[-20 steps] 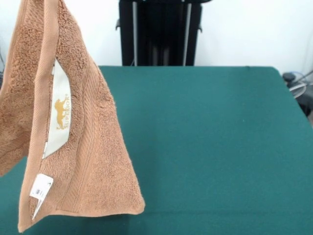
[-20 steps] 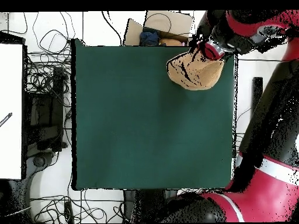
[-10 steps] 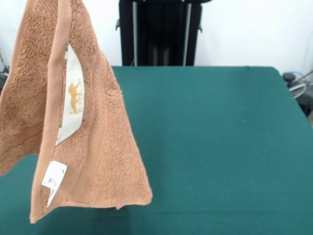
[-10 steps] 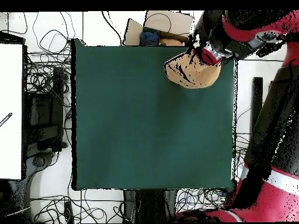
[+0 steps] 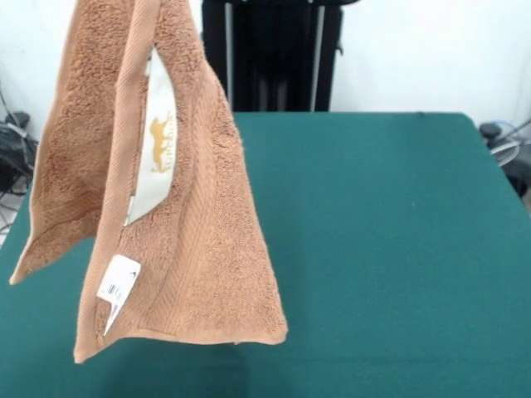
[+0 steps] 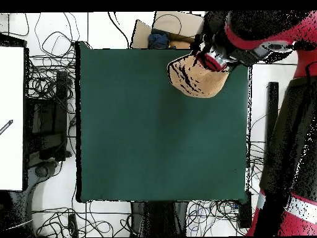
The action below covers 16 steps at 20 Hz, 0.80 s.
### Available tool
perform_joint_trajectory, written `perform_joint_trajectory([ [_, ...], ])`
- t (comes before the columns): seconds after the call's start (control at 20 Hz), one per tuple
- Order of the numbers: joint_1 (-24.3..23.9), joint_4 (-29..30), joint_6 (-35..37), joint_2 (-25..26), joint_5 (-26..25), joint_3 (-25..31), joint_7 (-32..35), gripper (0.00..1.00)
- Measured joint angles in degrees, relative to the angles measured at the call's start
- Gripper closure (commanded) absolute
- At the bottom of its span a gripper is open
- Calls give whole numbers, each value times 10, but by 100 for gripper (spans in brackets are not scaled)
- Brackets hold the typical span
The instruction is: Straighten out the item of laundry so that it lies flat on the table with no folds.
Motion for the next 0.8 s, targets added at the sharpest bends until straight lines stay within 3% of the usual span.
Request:
perform_joint_trajectory([
  [0.8,-28,149,-92,-79,30,0,0,100],
])
